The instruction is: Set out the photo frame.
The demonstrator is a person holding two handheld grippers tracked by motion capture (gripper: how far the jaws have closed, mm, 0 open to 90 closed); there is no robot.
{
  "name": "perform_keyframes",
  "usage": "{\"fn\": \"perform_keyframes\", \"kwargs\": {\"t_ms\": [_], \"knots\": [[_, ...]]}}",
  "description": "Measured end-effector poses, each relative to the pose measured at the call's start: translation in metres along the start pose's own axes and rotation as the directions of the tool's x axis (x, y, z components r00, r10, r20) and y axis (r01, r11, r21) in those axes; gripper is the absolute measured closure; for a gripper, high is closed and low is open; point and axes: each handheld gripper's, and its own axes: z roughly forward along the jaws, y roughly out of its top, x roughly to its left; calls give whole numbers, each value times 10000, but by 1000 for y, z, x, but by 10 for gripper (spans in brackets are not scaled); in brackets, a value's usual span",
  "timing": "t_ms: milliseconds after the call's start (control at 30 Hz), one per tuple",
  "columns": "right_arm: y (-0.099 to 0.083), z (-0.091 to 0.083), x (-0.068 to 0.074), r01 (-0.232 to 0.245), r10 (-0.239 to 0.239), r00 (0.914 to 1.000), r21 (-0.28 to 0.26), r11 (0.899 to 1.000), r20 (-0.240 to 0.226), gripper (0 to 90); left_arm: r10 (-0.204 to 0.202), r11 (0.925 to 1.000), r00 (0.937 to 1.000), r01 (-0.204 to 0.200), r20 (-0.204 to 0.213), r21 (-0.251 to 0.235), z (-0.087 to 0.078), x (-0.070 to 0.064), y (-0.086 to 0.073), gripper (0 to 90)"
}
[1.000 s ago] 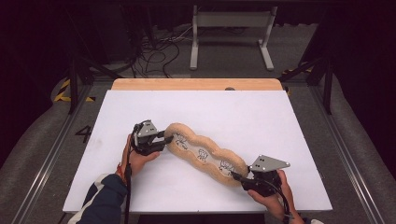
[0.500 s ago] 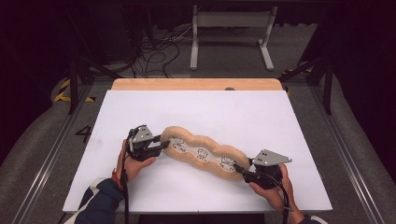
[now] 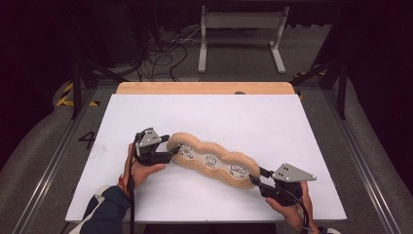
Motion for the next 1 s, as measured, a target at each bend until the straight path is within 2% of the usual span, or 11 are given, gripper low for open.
{"fn": "perform_keyframes", "kwargs": {"t_ms": [67, 100, 133, 233, 300, 400, 700, 833, 1000], "knots": [[-2, -1, 1, -148, 148, 9999, -75, 9999, 29, 628, 86, 10000, 9997, -85, 221, -30, 2, 0, 2, 373], [-2, 0, 1, -178, 179, 9998, -112, 9998, 80, 631, 129, 9999, 9993, -128, 358, -37, 3, 0, 2, 393], [-2, 0, 1, -222, 223, 9997, -142, 9997, 94, 634, 202, 9998, 9984, -200, 522, -49, 3, -1, 2, 451], [-3, 1, 1, -158, 162, 9997, -207, 9997, 176, 638, 414, 9991, 9981, -416, 462, 45, 0, -2, 2, 521], [-2, 2, -1, -168, 171, 9997, -189, 9997, 200, 640, 277, 9996, 9984, -280, 489, 48, -4, -1, 0, 571], [-2, 3, -4, -221, 225, 9996, -215, 9995, 153, 643, 366, 9993, 9984, -371, 434, 105, -8, -1, -2, 629], [1, 9, -12, -137, 140, 9996, -135, 9998, 247, 650, 480, 9982, 9987, -486, 176, 345, -18, -9, -6, 654], [4, 12, -15, -103, 105, 9995, -84, 9999, 307, 652, 505, 9979, 9985, -514, 231, 392, -22, -11, -8, 654], [7, 16, -20, -81, 83, 9993, -44, 10000, 354, 654, 305, 9986, 9990, -319, 342, 414, -26, -13, -10, 652]]}}
